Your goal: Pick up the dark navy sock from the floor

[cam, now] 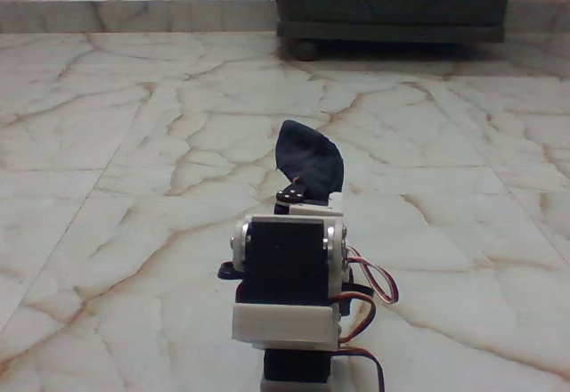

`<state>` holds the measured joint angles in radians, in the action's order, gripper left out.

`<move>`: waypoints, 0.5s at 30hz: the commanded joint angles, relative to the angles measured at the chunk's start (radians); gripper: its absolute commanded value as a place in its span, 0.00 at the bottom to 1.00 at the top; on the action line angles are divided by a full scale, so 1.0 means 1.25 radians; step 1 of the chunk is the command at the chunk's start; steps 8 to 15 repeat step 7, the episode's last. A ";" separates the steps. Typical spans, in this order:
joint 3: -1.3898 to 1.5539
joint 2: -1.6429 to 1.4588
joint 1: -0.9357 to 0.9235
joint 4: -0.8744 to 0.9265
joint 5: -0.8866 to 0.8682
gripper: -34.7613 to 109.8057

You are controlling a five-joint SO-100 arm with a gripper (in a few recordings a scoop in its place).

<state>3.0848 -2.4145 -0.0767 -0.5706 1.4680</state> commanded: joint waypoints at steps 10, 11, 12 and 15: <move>-0.001 -0.023 0.005 -0.016 -0.020 0.24; -0.001 -0.023 0.005 -0.016 -0.020 0.24; -0.001 -0.023 0.005 -0.016 -0.020 0.24; -0.001 -0.023 0.005 -0.016 -0.020 0.24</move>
